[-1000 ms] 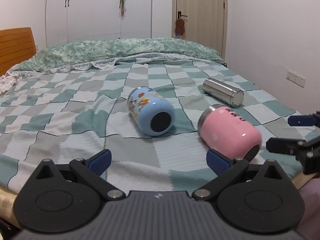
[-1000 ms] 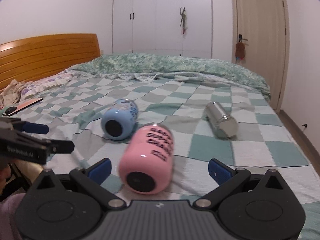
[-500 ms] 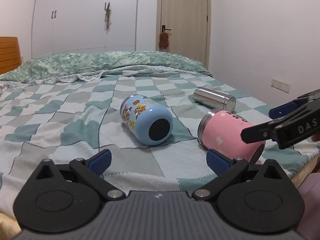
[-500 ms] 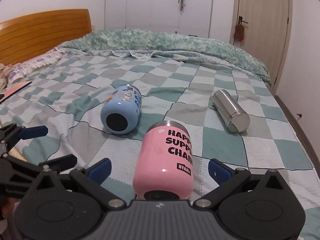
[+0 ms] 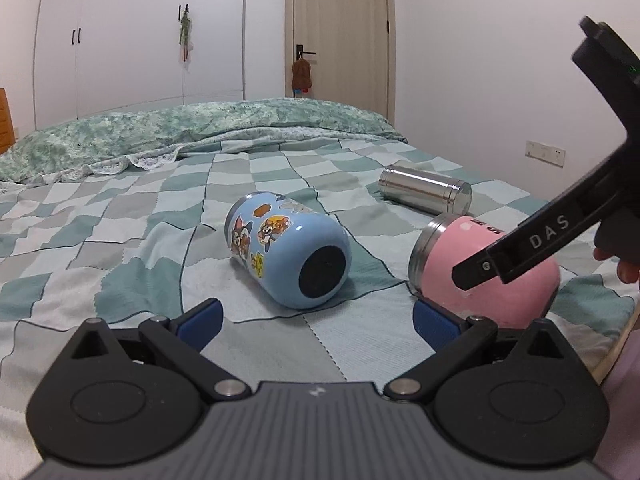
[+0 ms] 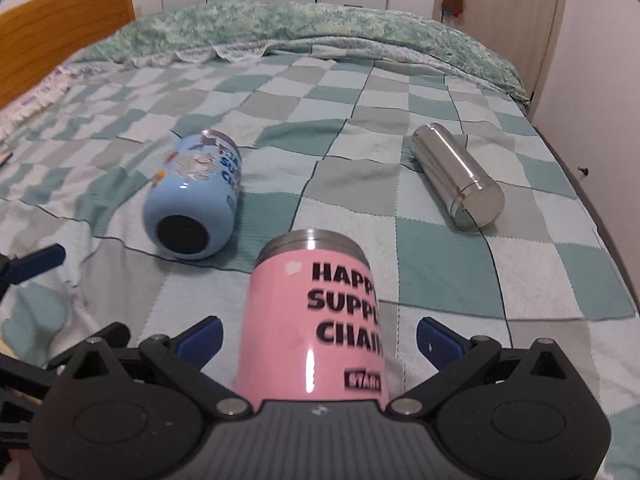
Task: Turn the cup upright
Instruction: 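Turn the pink tumbler rim-up in the right tool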
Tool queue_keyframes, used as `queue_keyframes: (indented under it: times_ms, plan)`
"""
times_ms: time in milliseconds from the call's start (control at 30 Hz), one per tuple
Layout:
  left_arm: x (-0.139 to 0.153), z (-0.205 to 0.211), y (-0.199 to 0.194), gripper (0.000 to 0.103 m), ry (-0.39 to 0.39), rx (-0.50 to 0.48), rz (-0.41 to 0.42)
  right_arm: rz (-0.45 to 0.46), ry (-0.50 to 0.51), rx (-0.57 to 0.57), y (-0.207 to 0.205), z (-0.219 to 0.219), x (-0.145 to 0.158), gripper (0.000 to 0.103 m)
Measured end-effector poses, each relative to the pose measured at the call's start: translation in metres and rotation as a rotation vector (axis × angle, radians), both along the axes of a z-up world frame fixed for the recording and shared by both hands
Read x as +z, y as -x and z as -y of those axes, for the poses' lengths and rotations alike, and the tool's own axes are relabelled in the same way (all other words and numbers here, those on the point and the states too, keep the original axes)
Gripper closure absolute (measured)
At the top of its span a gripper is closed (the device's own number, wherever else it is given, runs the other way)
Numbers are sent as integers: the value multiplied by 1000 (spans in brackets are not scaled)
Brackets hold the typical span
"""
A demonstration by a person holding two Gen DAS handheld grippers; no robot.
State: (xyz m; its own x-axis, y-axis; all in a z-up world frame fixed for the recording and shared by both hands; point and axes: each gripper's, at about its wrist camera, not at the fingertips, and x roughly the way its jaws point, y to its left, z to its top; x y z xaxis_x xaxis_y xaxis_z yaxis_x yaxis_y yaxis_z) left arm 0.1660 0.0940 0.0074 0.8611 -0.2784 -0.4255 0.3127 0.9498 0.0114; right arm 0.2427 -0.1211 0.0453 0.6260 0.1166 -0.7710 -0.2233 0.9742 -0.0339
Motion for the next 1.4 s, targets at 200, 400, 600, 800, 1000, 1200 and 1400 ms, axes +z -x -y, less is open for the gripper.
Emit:
queue_keyframes:
  times_ms: [200, 400, 600, 800, 1000, 1200, 1400]
  plan:
    - [-3, 1, -14, 0, -6, -11, -16, -73, 42, 33, -30, -15, -8, 0]
    - [-8, 0, -22, 0, -10, -8, -36, -157, 67, 63, -56, -25, -13, 0]
    - [-8, -2, -23, 0, -3, 3, -41, -231, 79, 79, -70, -27, -19, 19]
    - [-7, -4, -21, 0, 1, 12, -41, -184, 24, 89, -60, -16, -13, 20]
    - [-4, -5, -14, 0, 10, 22, -36, -47, -73, 98, -29, 3, -1, 20]
    - [2, -5, -5, 0, 13, 31, -27, 178, -158, 140, 19, 22, 15, 20]
    - [8, 0, 2, 0, 19, 39, -14, 451, -153, 113, 36, 30, 24, 20]
